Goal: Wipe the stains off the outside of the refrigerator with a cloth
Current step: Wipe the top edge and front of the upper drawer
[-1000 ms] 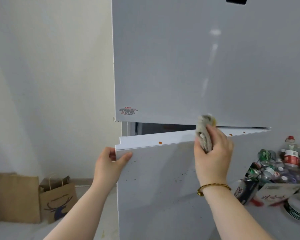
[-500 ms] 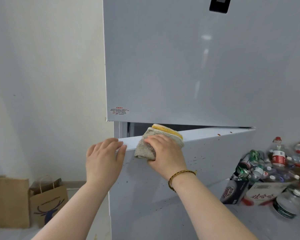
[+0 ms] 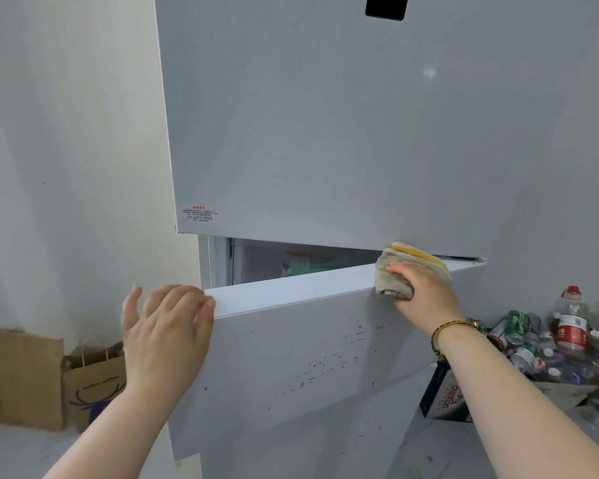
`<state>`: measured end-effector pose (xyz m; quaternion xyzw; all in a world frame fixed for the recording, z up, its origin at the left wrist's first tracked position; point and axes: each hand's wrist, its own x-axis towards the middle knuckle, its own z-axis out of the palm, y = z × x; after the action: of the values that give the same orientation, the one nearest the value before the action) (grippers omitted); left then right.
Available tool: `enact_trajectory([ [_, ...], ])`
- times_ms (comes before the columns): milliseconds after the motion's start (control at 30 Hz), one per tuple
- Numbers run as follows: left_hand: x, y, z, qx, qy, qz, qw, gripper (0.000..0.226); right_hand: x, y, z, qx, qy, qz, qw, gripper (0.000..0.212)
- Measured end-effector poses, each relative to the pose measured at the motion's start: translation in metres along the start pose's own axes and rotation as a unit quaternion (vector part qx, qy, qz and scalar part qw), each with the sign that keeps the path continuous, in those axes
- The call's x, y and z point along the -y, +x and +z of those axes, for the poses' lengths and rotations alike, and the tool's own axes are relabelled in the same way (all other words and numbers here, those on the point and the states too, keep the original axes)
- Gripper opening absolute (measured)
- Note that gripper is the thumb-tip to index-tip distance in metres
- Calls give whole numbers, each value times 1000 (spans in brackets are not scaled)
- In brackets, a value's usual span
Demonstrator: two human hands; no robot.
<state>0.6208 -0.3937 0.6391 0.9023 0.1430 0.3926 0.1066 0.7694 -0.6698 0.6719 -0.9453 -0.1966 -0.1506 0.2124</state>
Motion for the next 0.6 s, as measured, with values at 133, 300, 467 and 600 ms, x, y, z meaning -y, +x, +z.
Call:
enact_trajectory([
  [133,-4,-5,-1,4,-12,-48,999,50,-38,10,-13,-24,15,40,999,45],
  [300,-9,-12,-7,12,-20,-53,998,59,-57,19,-17,-73,52,69,994,32],
  [467,-14,-19,-10,-22,-23,-61,998,58,-55,17,-10,-85,45,54,994,28],
  [600,-19,-13,-7,-23,-32,-91,995,43,-20,10,0,-89,46,4,995,25],
])
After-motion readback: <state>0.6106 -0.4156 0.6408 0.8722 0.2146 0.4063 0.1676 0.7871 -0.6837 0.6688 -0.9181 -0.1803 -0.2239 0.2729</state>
